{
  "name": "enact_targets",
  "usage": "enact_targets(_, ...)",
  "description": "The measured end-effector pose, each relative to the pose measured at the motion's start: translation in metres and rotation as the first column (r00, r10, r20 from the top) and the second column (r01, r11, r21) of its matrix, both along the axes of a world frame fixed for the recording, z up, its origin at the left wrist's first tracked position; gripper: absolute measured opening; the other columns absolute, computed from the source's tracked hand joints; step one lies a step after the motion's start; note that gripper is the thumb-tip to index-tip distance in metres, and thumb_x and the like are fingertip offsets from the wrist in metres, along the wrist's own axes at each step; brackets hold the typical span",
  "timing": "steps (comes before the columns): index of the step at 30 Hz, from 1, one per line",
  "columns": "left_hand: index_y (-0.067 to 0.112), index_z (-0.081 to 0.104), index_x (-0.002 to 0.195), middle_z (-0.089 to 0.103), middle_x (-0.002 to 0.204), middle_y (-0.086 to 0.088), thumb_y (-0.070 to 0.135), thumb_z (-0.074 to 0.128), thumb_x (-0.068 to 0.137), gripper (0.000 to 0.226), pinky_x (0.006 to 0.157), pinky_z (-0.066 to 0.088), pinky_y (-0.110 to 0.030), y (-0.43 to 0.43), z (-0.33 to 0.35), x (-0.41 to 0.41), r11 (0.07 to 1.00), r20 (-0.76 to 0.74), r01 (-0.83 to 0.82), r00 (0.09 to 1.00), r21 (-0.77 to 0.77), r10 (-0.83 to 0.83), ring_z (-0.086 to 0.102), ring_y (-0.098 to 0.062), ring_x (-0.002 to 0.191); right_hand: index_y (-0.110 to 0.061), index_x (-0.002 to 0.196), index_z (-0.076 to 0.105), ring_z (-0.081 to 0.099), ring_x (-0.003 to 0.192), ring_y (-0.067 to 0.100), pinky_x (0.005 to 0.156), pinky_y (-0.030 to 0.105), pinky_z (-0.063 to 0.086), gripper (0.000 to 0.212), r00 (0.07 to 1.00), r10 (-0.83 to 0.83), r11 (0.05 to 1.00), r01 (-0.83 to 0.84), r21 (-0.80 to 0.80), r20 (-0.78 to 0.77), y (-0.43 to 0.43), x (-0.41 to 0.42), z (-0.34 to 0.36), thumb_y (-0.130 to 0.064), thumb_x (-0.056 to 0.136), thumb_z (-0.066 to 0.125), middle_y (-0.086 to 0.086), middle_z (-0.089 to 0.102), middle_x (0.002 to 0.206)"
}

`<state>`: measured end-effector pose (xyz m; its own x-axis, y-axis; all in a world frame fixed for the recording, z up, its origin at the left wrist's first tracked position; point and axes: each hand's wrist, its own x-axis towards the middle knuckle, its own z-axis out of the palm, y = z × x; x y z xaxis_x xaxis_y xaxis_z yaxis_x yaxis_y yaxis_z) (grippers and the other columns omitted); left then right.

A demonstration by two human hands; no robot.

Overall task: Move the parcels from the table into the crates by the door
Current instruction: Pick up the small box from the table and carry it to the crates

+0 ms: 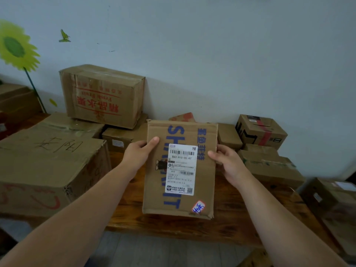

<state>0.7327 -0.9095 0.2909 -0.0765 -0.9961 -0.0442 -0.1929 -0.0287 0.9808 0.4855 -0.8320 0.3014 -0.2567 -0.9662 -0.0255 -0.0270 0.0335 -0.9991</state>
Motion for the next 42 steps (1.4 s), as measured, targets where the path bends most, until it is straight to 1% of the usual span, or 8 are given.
enact_targets(3,0.033,0.056,0.082,0.057,0.081,0.019,0.062,0.058,0.078,0.029,0.065,0.035,-0.021,-0.003,0.001,-0.005,0.997,-0.042,0.036,0.999,0.073,-0.033,0.05,0.0,0.076,-0.021,0.092,0.07,0.068,0.088,0.015,0.075,0.031,0.048,0.008,0.998,-0.059,0.998,0.059,-0.003,-0.011,0.003,-0.001,-0.002,-0.019,0.085,0.066,-0.006,0.075,0.086)
enact_targets(9,0.051,0.044,0.12,0.057,0.101,0.02,0.043,0.077,0.067,0.063,0.076,0.038,-0.033,-0.001,-0.011,-0.011,0.926,-0.165,0.324,0.941,0.195,-0.295,0.051,-0.005,0.091,-0.03,0.092,0.07,0.069,0.091,0.015,0.082,0.039,0.051,0.015,0.983,-0.179,0.984,0.179,0.022,-0.028,0.012,0.001,-0.005,-0.035,0.093,0.056,-0.005,0.075,0.093)
enact_targets(12,0.041,0.033,0.14,0.058,0.103,0.017,0.025,0.078,0.072,0.083,0.066,0.043,-0.023,0.002,-0.017,-0.017,0.924,-0.15,0.344,0.935,0.166,-0.321,0.056,-0.005,0.091,-0.026,0.083,0.068,0.067,0.09,0.016,0.082,0.038,0.051,0.019,0.953,-0.284,0.958,0.286,0.002,-0.104,0.016,-0.001,0.0,-0.04,0.091,0.058,-0.004,0.073,0.09)
enact_targets(14,0.03,0.031,0.144,0.057,0.11,0.011,0.034,0.079,0.07,0.088,0.067,0.045,-0.025,0.005,-0.019,-0.021,0.943,-0.124,0.28,0.957,0.178,-0.261,0.057,-0.009,0.093,-0.018,0.089,0.067,0.067,0.091,0.019,0.081,0.039,0.052,0.02,0.952,-0.299,0.954,0.3,0.009,-0.056,0.021,-0.006,0.002,-0.037,0.089,0.062,0.001,0.073,0.094)
enact_targets(20,0.026,0.054,0.108,0.063,0.1,0.006,0.059,0.071,0.06,0.061,0.076,0.045,-0.034,0.027,-0.011,-0.055,0.94,-0.09,0.272,0.962,0.205,-0.258,0.059,-0.015,0.091,-0.039,0.115,0.062,0.07,0.095,0.019,0.074,0.037,0.054,0.029,0.984,-0.113,0.993,0.115,-0.006,0.138,0.056,-0.044,-0.005,-0.027,0.088,0.062,-0.004,0.073,0.105)
enact_targets(25,0.034,0.056,0.087,0.065,0.096,0.005,0.055,0.07,0.069,0.031,0.062,0.044,-0.028,0.051,-0.003,-0.111,0.937,-0.15,0.306,0.947,0.168,-0.283,0.062,-0.015,0.087,-0.052,0.105,0.062,0.068,0.1,0.023,0.078,0.042,0.056,0.032,0.971,-0.059,0.995,0.075,-0.06,0.23,0.093,-0.093,-0.011,-0.025,0.088,0.06,-0.002,0.071,0.111)
enact_targets(33,0.037,0.059,0.093,0.069,0.089,0.008,0.052,0.071,0.073,0.028,0.057,0.048,-0.026,0.132,-0.003,-0.273,0.91,-0.192,0.39,0.912,0.141,-0.361,0.067,-0.013,0.079,-0.011,0.116,0.053,0.07,0.085,0.022,0.069,0.036,0.054,0.027,0.908,-0.335,0.937,0.349,-0.011,0.25,0.192,-0.231,-0.02,-0.018,0.091,0.058,0.011,0.068,0.105)
enact_targets(42,0.025,0.055,0.097,0.065,0.102,-0.005,0.036,0.077,0.072,0.035,0.075,0.055,-0.044,0.203,-0.021,-0.458,0.802,-0.208,0.556,0.829,0.217,-0.519,0.066,-0.025,0.09,-0.016,0.114,0.049,0.067,0.097,0.028,0.084,0.047,0.054,0.024,0.792,-0.547,0.833,0.547,0.085,0.27,0.301,-0.387,-0.033,-0.024,0.093,0.058,0.011,0.066,0.11)
